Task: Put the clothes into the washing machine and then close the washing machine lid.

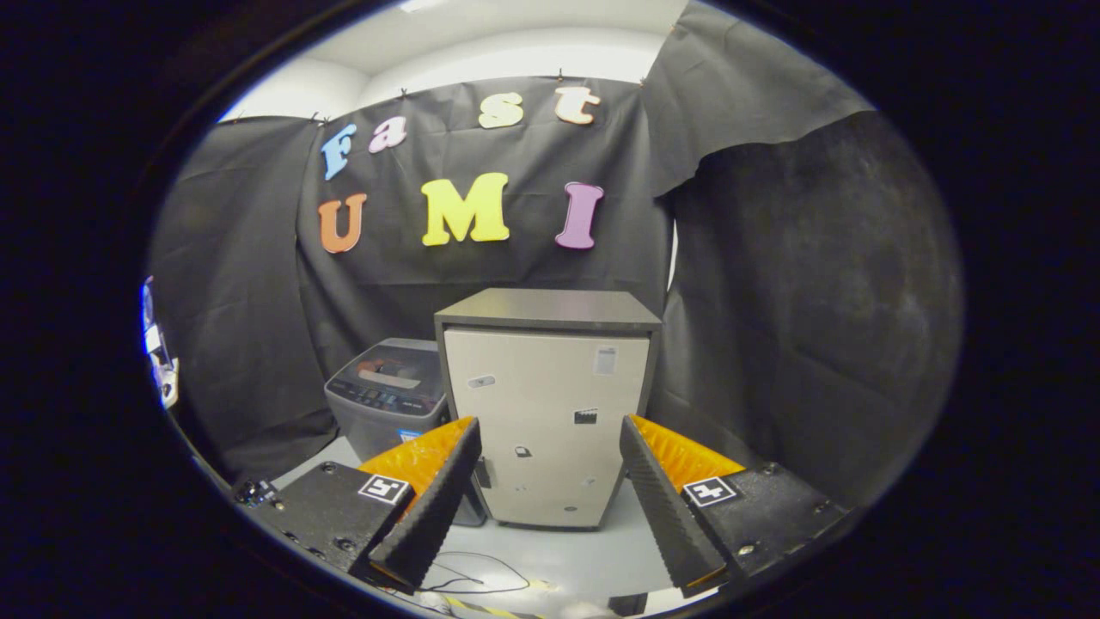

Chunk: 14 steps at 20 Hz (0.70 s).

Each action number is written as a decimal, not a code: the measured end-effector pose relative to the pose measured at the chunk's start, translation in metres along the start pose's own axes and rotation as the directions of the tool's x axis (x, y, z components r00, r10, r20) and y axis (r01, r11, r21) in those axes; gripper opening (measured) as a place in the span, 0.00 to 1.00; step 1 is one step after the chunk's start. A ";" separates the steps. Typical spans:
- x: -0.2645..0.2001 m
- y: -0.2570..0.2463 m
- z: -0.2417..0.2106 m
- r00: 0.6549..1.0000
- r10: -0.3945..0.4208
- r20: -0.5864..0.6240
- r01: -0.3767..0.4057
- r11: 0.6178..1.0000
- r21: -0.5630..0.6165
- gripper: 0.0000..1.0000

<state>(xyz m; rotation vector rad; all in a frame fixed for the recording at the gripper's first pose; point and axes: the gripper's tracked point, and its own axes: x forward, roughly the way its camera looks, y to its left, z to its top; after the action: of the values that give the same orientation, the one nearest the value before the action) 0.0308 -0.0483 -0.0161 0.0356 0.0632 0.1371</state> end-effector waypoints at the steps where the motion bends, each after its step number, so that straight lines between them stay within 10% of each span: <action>1: -0.002 0.000 0.001 1.000 0.000 0.003 0.000 1.000 -0.001 1.00; 14: -0.006 -0.006 0.007 1.000 -0.013 0.016 0.013 1.000 -0.008 1.00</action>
<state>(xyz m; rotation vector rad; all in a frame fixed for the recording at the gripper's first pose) 0.0261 -0.0551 -0.0087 0.0282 0.0468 0.1245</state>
